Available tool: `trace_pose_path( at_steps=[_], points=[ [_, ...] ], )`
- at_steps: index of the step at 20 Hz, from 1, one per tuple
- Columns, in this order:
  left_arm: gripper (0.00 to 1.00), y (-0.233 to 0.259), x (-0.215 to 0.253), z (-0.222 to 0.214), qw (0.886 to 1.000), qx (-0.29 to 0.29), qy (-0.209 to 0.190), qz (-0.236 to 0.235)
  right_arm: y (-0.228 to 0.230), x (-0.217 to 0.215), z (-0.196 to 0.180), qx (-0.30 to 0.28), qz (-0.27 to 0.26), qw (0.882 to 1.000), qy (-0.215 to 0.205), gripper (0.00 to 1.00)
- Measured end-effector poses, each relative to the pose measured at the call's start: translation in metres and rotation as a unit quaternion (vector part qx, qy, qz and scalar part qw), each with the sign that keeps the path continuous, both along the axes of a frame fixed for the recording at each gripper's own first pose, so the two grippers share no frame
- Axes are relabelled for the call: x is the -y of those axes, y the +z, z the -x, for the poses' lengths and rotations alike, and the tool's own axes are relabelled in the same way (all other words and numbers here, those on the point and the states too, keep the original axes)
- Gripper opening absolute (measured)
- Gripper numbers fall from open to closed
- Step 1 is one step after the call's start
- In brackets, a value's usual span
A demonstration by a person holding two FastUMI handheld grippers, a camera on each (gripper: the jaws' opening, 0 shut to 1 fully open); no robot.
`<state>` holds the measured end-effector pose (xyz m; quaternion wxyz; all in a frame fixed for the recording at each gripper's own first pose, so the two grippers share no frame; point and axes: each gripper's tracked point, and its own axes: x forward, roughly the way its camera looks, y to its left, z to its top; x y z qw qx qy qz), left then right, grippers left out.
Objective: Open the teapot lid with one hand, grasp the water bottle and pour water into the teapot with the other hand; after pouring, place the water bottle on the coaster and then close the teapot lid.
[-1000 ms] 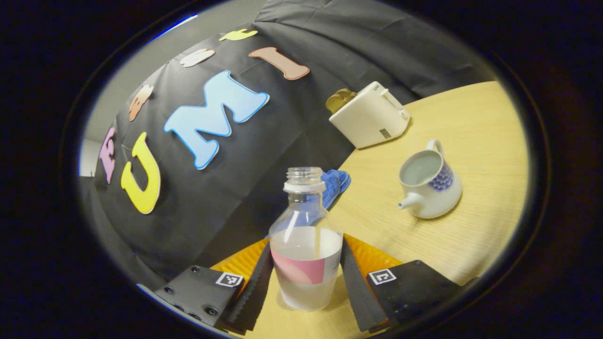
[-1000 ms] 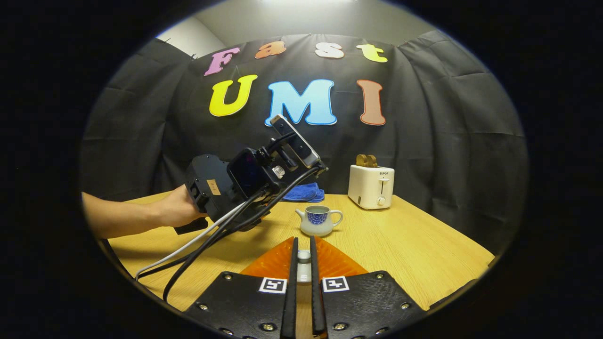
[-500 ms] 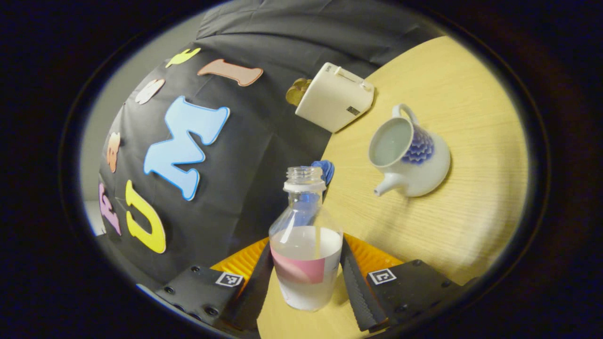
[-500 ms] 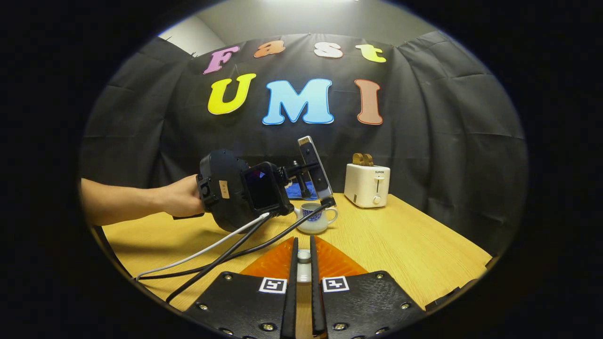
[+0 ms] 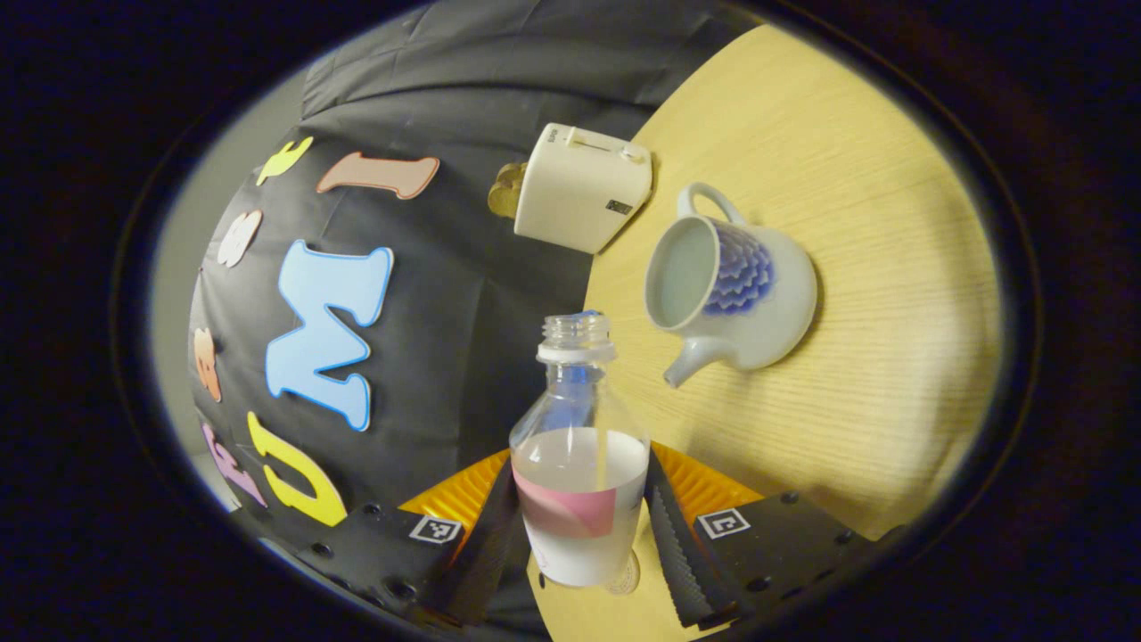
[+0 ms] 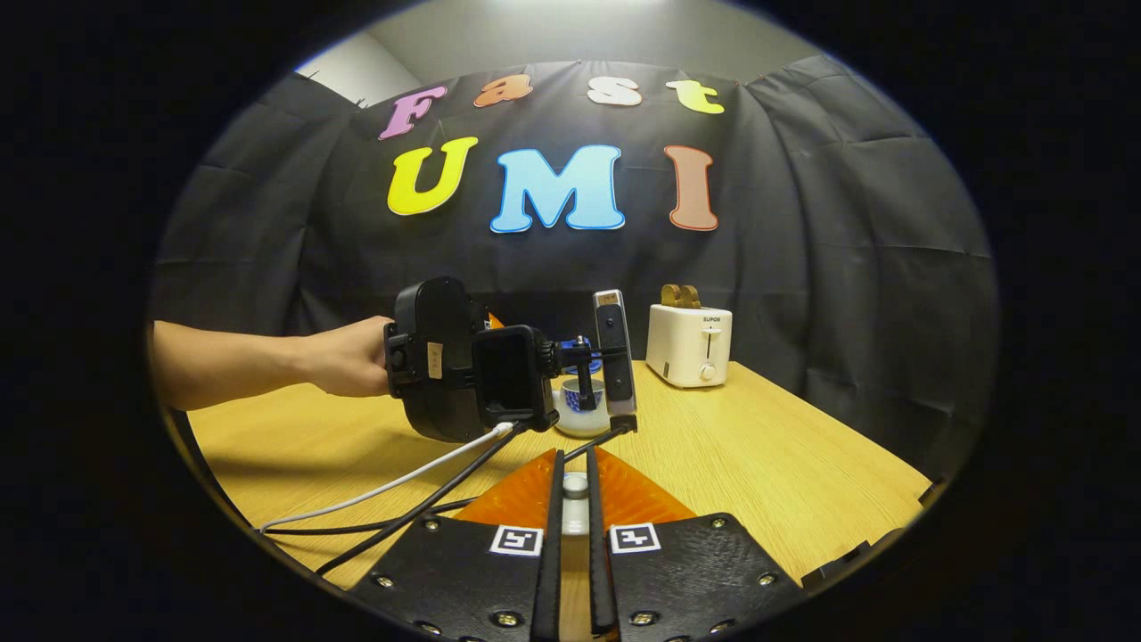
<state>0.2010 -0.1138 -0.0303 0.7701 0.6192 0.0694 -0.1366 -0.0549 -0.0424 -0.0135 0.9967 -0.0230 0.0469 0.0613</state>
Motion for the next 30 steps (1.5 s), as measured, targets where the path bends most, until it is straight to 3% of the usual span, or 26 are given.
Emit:
trace_pose_path(
  at_steps=[8, 16, 30],
  points=[
    [0.88, 0.008, 0.010, -0.002, 0.996, 0.013, -0.019, -0.081, -0.003, 0.004, -0.001, -0.005, -0.003, 1.000, -0.003, 0.13],
    [0.88, 0.022, 0.009, -0.005, 0.981, 0.027, -0.026, -0.189, -0.003, 0.007, 0.000, -0.004, -0.012, 1.000, -0.003, 0.13],
    [0.88, 0.035, 0.016, -0.005, 0.958, 0.031, -0.035, -0.282, -0.002, 0.008, 0.001, -0.006, -0.017, 1.000, -0.004, 0.13]
  ],
)
